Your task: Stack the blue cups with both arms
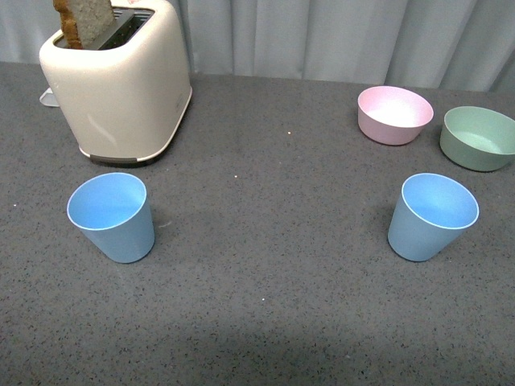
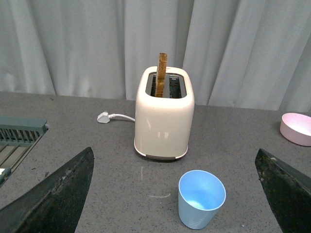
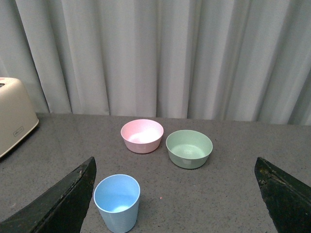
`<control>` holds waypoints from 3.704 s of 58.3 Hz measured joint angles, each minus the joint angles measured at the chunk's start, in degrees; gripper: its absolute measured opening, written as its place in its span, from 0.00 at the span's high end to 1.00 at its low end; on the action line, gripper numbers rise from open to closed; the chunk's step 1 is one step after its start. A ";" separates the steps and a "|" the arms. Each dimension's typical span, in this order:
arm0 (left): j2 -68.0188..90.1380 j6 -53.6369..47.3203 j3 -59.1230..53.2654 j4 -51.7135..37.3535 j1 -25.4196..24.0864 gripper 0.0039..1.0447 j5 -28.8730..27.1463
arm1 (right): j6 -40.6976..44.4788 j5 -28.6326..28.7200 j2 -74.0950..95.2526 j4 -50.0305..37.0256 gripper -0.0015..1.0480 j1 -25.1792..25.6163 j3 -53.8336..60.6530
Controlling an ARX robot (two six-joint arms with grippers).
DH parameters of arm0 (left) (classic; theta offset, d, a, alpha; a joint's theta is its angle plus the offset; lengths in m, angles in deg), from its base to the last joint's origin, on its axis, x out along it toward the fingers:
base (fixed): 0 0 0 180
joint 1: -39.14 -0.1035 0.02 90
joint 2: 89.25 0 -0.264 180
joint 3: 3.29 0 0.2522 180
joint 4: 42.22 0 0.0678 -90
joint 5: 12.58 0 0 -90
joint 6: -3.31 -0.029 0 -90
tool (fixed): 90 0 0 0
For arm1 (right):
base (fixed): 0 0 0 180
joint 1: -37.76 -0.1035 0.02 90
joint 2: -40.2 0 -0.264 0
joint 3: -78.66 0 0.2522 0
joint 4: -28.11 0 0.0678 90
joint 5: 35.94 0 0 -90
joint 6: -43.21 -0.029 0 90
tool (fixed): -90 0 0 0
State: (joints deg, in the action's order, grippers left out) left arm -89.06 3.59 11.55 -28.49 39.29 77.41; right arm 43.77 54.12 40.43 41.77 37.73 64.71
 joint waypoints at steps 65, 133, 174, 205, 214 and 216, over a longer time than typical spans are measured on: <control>85.74 17.16 29.00 -10.27 0.74 0.06 7.65 | 0.00 0.00 0.00 0.02 0.09 0.00 -0.02; 102.53 19.76 42.34 -0.66 4.00 0.96 7.30 | 0.00 0.00 0.00 0.02 0.09 0.00 -0.02; 109.26 18.21 54.12 3.21 20.04 0.97 2.10 | 0.00 0.00 0.00 0.02 0.09 0.00 0.00; 114.73 20.55 63.23 10.34 25.53 0.97 1.51 | 0.00 0.00 0.00 0.02 0.09 0.00 0.00; 114.88 20.70 63.28 10.38 25.59 0.92 1.42 | 0.00 0.00 0.00 0.02 0.09 0.00 0.00; 114.88 20.85 63.28 10.38 25.59 0.87 1.44 | 0.00 0.00 0.00 0.02 0.09 0.00 0.00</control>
State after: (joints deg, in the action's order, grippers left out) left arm 25.82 24.44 74.83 -18.11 64.88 78.85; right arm 43.77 54.12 40.43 41.79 37.73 64.71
